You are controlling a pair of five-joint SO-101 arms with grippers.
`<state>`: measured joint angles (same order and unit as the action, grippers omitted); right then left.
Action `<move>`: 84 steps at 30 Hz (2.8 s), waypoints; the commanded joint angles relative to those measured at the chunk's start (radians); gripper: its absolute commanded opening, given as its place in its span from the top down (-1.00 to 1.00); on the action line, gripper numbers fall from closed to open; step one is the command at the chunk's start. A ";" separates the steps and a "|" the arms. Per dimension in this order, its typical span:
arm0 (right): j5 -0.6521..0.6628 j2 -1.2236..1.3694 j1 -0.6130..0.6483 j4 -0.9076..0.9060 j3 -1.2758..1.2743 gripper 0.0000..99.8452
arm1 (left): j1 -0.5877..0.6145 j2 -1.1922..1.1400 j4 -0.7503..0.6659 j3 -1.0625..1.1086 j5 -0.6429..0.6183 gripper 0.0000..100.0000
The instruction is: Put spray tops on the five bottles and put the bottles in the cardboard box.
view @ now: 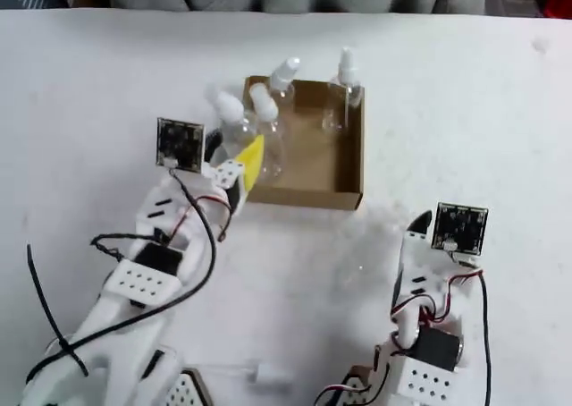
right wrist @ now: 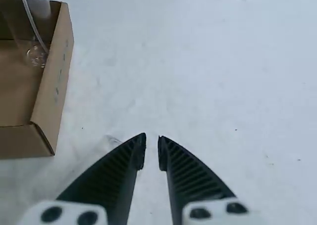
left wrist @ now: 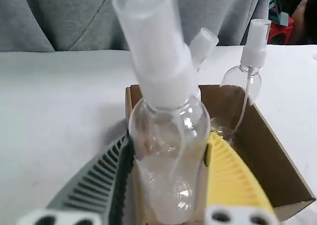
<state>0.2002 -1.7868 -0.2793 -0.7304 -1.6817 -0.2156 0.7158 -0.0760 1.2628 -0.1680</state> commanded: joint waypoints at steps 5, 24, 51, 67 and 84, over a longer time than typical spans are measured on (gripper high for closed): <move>0.009 -0.005 -0.010 -0.002 -0.009 0.97 | -0.015 -0.002 -0.087 0.037 0.011 0.96; 0.009 -0.004 -0.008 -0.002 -0.009 0.97 | -0.016 -0.002 -0.164 0.046 0.006 0.96; 0.012 -0.005 -0.005 -0.002 -0.009 0.97 | -0.053 -0.019 -0.166 0.005 0.006 0.96; 0.015 -0.004 -0.004 -0.002 -0.009 0.97 | -0.048 -0.157 -0.218 -0.057 0.006 0.96; 0.014 -0.004 -0.004 -0.002 -0.009 0.97 | -0.048 -0.159 -0.219 -0.052 0.008 0.96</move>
<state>0.2033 -1.7868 -0.2777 -0.7319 -1.6817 -0.2601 0.5547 -0.2585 1.2658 -0.1680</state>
